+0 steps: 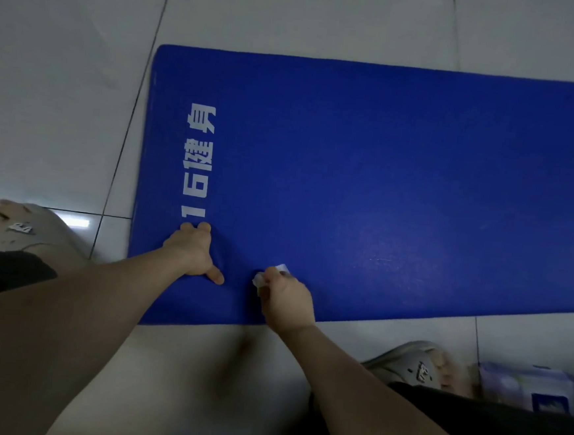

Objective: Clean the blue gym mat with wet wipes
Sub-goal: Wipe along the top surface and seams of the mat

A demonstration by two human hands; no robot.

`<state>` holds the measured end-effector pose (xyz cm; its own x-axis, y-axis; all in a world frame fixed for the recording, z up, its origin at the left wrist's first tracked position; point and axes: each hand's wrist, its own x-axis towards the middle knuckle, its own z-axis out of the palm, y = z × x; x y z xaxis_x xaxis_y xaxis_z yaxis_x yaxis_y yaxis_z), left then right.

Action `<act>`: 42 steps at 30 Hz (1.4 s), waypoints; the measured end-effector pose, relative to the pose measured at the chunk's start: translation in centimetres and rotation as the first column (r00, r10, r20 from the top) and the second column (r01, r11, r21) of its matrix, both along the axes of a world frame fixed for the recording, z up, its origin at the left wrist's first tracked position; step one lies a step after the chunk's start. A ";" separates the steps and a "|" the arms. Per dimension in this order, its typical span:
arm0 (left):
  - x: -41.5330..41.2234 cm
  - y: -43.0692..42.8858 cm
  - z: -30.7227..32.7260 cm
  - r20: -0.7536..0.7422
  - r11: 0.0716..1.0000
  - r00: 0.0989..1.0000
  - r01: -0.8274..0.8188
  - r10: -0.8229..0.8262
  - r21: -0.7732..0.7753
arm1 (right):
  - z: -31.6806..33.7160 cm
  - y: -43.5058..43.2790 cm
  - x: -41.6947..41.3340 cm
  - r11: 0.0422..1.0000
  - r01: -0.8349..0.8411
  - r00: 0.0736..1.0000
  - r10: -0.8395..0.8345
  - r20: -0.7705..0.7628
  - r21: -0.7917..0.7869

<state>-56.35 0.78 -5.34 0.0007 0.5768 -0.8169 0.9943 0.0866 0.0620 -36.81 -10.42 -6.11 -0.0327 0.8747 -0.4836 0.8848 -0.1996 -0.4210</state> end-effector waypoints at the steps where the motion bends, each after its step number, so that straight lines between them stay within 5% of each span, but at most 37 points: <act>1: 0.1 0.0 0.0 0.005 1.000 1.000 -0.002 0.002 -0.010 | 0.1 0.2 0.9 0.999 0.045 0.999 -0.045 0.003 0.006; 6: 0.3 0.3 0.1 0.000 0.999 1.000 0.001 -0.001 -0.033 | 0.6 0.3 8.9 0.940 0.338 0.929 -0.341 0.144 0.046; 12: 0.4 0.4 0.2 -0.028 0.999 0.999 0.015 -0.016 -0.036 | 0.7 0.9 15.0 0.721 0.692 0.689 -0.671 0.273 0.025; 15: 0.4 0.4 -0.1 -0.019 1.000 1.000 0.013 -0.014 -0.021 | 0.6 1.6 11.0 0.771 0.635 0.756 -0.634 0.165 0.050; 22: 0.1 0.3 -0.3 -0.037 0.999 0.999 0.038 -0.038 0.002 | -0.4 2.6 -2.0 0.974 0.225 0.973 -0.222 0.064 -0.043; 27: 0.3 0.4 -0.2 -0.033 0.999 0.998 0.046 -0.045 0.009 | -0.4 3.2 -3.6 0.999 0.044 0.999 -0.044 -0.015 -0.009; 37: 0.4 0.2 0.1 -0.026 0.999 0.999 0.031 -0.031 0.008 | 0.3 4.5 12.7 0.894 0.435 0.877 -0.448 0.174 0.107; 42: 0.4 0.2 -0.2 -0.036 0.999 0.998 0.042 -0.041 0.008 | 0.4 5.1 13.0 0.828 0.554 0.814 -0.560 0.153 0.081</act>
